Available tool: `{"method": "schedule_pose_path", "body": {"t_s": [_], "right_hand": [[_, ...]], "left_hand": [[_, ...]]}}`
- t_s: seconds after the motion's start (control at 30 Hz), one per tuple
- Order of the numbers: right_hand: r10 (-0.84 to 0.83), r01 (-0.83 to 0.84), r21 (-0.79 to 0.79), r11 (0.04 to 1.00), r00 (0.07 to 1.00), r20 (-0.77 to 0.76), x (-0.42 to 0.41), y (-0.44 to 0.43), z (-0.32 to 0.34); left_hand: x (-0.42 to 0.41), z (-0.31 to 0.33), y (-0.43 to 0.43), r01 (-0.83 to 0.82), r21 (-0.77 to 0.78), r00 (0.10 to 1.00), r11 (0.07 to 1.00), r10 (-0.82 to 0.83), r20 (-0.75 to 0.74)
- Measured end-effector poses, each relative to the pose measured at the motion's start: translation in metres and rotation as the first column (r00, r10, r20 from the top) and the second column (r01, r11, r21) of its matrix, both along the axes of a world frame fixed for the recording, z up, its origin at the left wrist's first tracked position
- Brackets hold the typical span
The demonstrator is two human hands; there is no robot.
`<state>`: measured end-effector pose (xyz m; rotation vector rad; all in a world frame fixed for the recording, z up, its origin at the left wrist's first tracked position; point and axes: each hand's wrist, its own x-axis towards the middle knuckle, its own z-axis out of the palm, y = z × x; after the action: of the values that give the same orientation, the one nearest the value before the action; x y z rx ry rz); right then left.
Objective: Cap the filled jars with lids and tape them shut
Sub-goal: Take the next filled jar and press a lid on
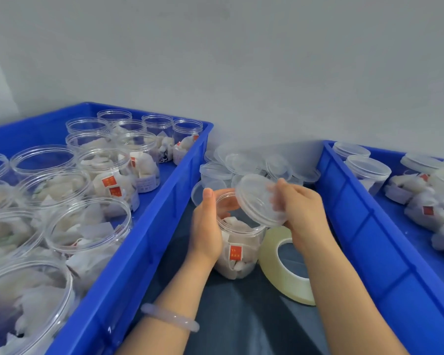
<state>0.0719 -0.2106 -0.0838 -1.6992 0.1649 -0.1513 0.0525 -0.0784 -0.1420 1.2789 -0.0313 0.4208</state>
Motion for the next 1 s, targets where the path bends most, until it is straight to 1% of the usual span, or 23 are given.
{"method": "schedule_pose_path", "body": {"t_s": [0.07, 0.1, 0.13, 0.2, 0.23, 0.27, 0.3, 0.33, 0.4, 0.43, 0.47, 0.5, 0.57, 0.63, 0.73, 0.8, 0.9, 1.0], "right_hand": [[0.029, -0.023, -0.105, 0.994, 0.998, 0.055, -0.003, 0.011, -0.002], [0.044, -0.031, -0.134, 0.991, 0.995, 0.093, -0.005, 0.017, -0.002], [0.056, -0.036, -0.141, 0.989, 0.989, 0.14, -0.007, 0.021, -0.001], [0.089, -0.072, -0.083, 0.994, 0.97, 0.224, -0.012, 0.026, 0.002], [0.139, -0.126, -0.066, 0.99, 0.956, 0.258, -0.015, 0.027, 0.004], [0.217, -0.2, -0.09, 0.976, 0.934, 0.285, -0.019, 0.027, 0.005], [0.313, -0.274, -0.167, 0.947, 0.902, 0.296, -0.021, 0.027, 0.005], [0.407, -0.328, -0.288, 0.9, 0.869, 0.283, -0.023, 0.025, 0.004], [0.547, -0.369, -0.537, 0.759, 0.808, 0.218, -0.024, 0.019, 0.002], [0.582, -0.38, -0.593, 0.71, 0.79, 0.19, -0.024, 0.015, 0.002], [0.605, -0.396, -0.609, 0.688, 0.776, 0.178, -0.024, 0.012, 0.002], [0.62, -0.406, -0.605, 0.685, 0.761, 0.191, -0.024, 0.011, 0.001], [0.611, -0.392, -0.566, 0.726, 0.744, 0.269, -0.024, 0.011, -0.004], [0.571, -0.342, -0.537, 0.771, 0.744, 0.347, -0.026, 0.016, -0.011], [0.529, -0.277, -0.524, 0.805, 0.736, 0.422, -0.027, 0.02, -0.016], [0.514, -0.245, -0.524, 0.815, 0.724, 0.46, -0.027, 0.021, -0.017], [0.514, -0.224, -0.534, 0.815, 0.704, 0.49, -0.027, 0.021, -0.018], [0.523, -0.22, -0.541, 0.811, 0.686, 0.505, -0.027, 0.021, -0.019]], "left_hand": [[-0.001, -0.002, 0.002, 0.033, -0.019, 0.999, 0.999, -0.033, -0.002], [-0.002, -0.003, 0.003, 0.057, -0.043, 0.998, 0.997, -0.058, -0.01], [-0.002, -0.003, 0.005, 0.081, -0.059, 0.997, 0.995, -0.082, -0.009], [-0.003, -0.004, 0.006, 0.113, -0.046, 0.994, 0.993, -0.113, 0.007], [-0.003, -0.004, 0.005, 0.115, -0.033, 0.993, 0.993, -0.115, 0.013], [-0.003, -0.005, 0.005, 0.107, -0.027, 0.994, 0.994, -0.107, 0.015], [-0.003, -0.005, 0.005, 0.094, -0.026, 0.996, 0.995, -0.093, 0.011], [-0.002, -0.006, 0.006, 0.084, -0.027, 0.996, 0.996, -0.084, 0.001], [-0.002, -0.008, 0.007, 0.092, -0.005, 0.996, 0.996, -0.092, -0.008], [-0.002, -0.009, 0.007, 0.106, -0.001, 0.994, 0.994, -0.106, -0.004], [-0.003, -0.009, 0.007, 0.121, -0.012, 0.993, 0.993, -0.121, 0.001], [-0.003, -0.01, 0.007, 0.128, -0.023, 0.992, 0.991, -0.128, 0.006], [-0.002, -0.011, 0.007, 0.122, -0.029, 0.993, 0.992, -0.121, 0.009], [-0.001, -0.013, 0.006, 0.112, -0.051, 0.994, 0.992, -0.111, 0.013], [0.0, -0.012, 0.005, 0.101, -0.077, 0.995, 0.992, -0.099, 0.022], [0.0, -0.012, 0.005, 0.079, -0.084, 0.997, 0.993, -0.078, 0.013], [-0.002, -0.012, 0.005, 0.008, -0.022, 1.0, 1.0, -0.008, 0.017], [-0.001, -0.016, 0.005, -0.064, 0.001, 0.998, 0.998, 0.064, 0.025]]}}
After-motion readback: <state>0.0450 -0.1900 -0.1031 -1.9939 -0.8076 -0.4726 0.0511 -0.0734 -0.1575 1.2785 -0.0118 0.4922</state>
